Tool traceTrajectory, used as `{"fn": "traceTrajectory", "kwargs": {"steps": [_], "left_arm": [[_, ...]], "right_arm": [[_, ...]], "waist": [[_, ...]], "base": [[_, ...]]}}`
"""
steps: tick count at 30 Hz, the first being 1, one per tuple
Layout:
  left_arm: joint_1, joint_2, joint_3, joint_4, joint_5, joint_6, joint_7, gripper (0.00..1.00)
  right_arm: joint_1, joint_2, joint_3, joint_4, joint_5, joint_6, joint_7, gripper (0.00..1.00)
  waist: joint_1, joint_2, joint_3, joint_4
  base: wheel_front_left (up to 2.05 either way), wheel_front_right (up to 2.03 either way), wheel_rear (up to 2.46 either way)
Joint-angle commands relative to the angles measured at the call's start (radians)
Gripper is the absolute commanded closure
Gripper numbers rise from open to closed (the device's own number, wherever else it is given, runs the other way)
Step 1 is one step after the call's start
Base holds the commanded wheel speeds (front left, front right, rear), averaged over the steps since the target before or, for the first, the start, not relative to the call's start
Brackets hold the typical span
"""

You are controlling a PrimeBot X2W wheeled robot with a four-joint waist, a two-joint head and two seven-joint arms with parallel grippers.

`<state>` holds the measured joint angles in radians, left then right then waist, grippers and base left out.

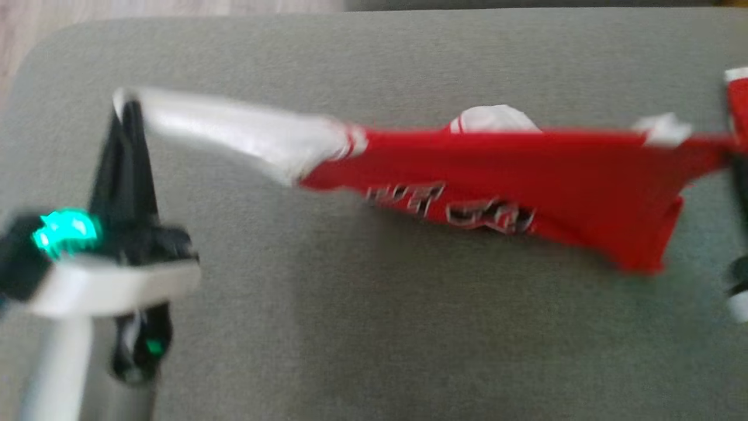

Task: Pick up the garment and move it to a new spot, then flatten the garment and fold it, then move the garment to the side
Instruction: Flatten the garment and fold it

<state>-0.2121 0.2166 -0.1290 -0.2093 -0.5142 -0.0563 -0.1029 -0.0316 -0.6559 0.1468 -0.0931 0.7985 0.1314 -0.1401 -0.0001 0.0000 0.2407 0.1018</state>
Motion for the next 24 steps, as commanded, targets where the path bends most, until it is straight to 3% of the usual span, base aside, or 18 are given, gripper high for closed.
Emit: {"fn": "traceTrajectory", "kwargs": {"steps": [1,6,13,14,15,18,24], "left_arm": [[-0.124,0.042,0.042,-0.069,-0.012,-0.008,0.026,1.0],[-0.381,0.074,0.018,-0.078,-0.038,-0.024,0.143,1.0],[-0.828,0.092,-0.024,0.176,-0.028,-0.037,0.263,1.0],[-0.828,0.092,-0.024,0.176,-0.028,-0.037,0.263,1.0],[-0.955,0.101,-0.035,0.266,0.009,-0.042,0.241,1.0],[-1.122,0.106,-0.048,0.39,0.065,-0.049,0.163,1.0],[-1.3,0.098,-0.076,0.539,0.12,-0.06,0.001,1.0]], "right_arm": [[-0.021,-0.065,-0.056,-0.067,-0.028,-0.001,0.022,1.0],[-0.207,-0.121,-0.163,-0.127,-0.12,-0.001,0.139,1.0],[-0.675,-0.19,-0.065,-0.008,-0.212,-0.001,0.293,1.0],[-0.675,-0.19,-0.065,-0.008,-0.212,-0.001,0.293,1.0],[-0.829,-0.187,-0.009,0.061,-0.263,-0.001,0.296,1.0],[-1.042,-0.143,0.052,0.179,-0.334,-0.001,0.258,1.0],[-1.27,-0.079,0.085,0.363,-0.487,-0.001,0.115,1.0]], "waist": [[0.0001,0.0,-0.007,-0.021],[0.0001,0.0,0.018,-0.049],[0.0001,0.0,0.171,-0.052],[0.0001,0.0,0.171,-0.052],[0.0001,0.0,0.219,-0.053],[0.0001,0.0,0.27,-0.06],[0.0001,0.0,0.31,-0.063]], "base": [[0.0,0.0,0.0],[0.0,0.0,0.0],[0.0,0.0,0.0],[0.0,0.0,0.0],[0.0,0.0,0.0],[0.0,0.0,0.0],[0.0,0.0,0.0]]}}
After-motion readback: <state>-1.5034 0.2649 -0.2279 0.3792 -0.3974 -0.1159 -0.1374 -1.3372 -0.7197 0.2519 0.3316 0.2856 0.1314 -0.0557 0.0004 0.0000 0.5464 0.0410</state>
